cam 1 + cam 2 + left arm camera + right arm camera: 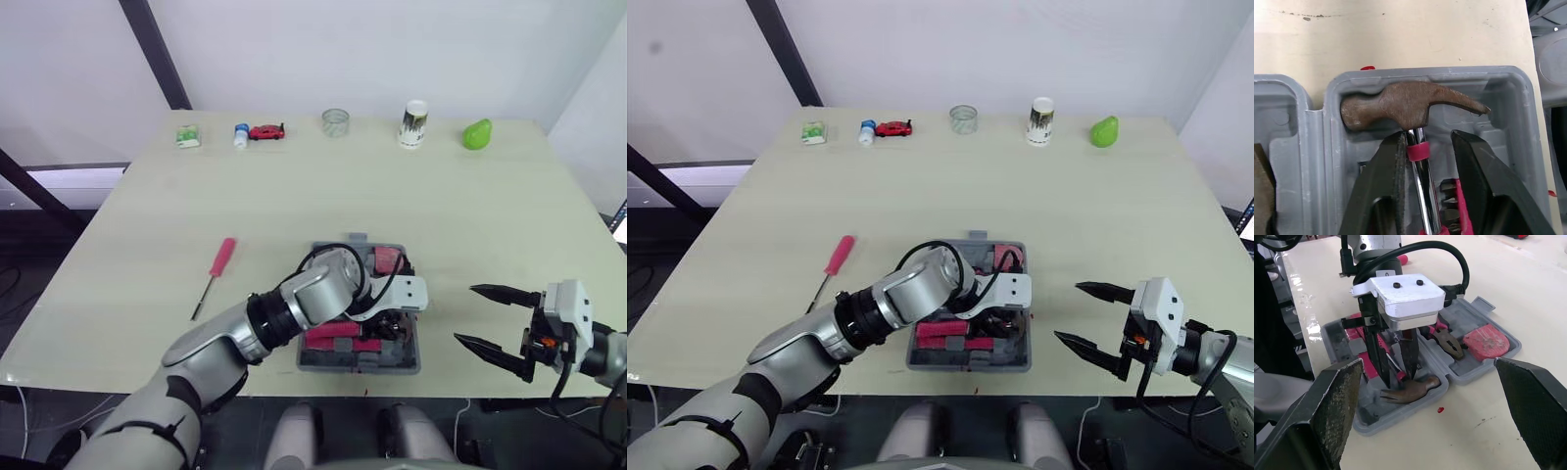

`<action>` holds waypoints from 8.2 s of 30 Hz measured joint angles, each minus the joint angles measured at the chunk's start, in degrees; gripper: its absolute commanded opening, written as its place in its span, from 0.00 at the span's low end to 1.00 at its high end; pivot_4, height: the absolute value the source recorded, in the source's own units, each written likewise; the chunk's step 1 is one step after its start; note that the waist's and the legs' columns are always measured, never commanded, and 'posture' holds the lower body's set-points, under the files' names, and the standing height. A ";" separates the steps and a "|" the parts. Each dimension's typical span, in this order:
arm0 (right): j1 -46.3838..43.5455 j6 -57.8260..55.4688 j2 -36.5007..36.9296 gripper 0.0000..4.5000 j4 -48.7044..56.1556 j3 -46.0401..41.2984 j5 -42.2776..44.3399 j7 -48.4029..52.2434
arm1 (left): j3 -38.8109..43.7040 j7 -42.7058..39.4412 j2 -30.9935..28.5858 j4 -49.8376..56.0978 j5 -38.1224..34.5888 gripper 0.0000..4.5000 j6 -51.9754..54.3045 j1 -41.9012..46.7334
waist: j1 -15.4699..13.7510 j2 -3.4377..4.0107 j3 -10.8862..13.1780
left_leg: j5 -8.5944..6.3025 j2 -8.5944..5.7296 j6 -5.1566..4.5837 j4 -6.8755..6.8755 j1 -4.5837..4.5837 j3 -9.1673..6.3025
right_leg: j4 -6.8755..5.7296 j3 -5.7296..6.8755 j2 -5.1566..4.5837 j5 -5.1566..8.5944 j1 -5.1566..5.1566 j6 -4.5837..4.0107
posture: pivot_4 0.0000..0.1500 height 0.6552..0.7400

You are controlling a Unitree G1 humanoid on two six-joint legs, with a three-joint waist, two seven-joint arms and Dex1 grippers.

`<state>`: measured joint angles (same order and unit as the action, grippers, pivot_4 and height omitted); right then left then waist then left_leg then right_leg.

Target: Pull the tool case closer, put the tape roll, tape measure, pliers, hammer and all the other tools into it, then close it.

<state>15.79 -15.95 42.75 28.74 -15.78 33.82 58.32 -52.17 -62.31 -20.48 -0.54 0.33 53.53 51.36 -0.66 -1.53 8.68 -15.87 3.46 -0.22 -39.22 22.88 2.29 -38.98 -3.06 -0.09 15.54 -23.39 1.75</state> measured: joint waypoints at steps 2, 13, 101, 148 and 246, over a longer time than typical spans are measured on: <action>0.00 0.01 0.00 1.00 0.00 0.00 -0.11 0.01 | 0.01 0.00 -0.27 0.10 0.17 0.38 -0.23 0.00 | 0.01 0.00 0.00 | 0.00 0.00 0.00 0.00 0.00 0.00 | 0.00 0.00 0.00 0.00 0.00 0.00 | 1.00 1.00; -0.60 0.03 -0.02 1.00 0.00 0.06 -0.23 -0.05 | 1.93 -0.50 -4.36 1.40 0.45 0.38 -2.24 0.24 | -0.03 0.04 0.03 | 0.00 0.00 0.00 0.00 0.01 -0.02 | 0.00 0.01 0.01 0.00 0.00 0.00 | 1.00 1.00; 7.95 13.93 -7.39 1.00 -23.46 -11.76 -2.58 1.44 | 88.40 0.94 -20.53 -7.82 -27.22 0.98 -44.45 -70.92 | 1.31 0.58 -0.46 | -0.06 0.21 -0.04 0.24 -0.54 0.21 | 0.11 -0.02 -0.09 0.17 0.31 -0.21 | 1.00 1.00; -11.58 -1.50 -0.09 1.00 0.15 4.03 4.33 1.83 | 68.67 34.76 -11.18 -17.76 -16.88 0.14 -30.01 -39.73 | 1.31 -0.05 -0.29 | -0.06 0.13 -0.04 0.80 -0.92 0.43 | 0.13 -0.60 -0.03 0.01 0.30 0.02 | 1.00 1.00; -17.19 1.20 -3.68 1.00 -4.54 11.26 1.18 3.09 | -0.01 -9.10 -23.50 -65.41 34.82 0.99 -143.47 14.58 | -0.03 -0.09 0.32 | -0.05 0.09 -0.06 0.36 0.02 0.48 | 0.08 -0.43 0.06 -0.02 -0.34 0.04 | 1.00 1.00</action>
<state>-1.41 -14.75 39.06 24.20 -4.52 35.01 61.41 -52.18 -71.41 -43.98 -65.94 35.15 -89.95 65.93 -0.69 -1.62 9.00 -15.91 3.54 -0.27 -38.86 22.90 2.77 -38.90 -3.50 -0.03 15.53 -23.73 1.79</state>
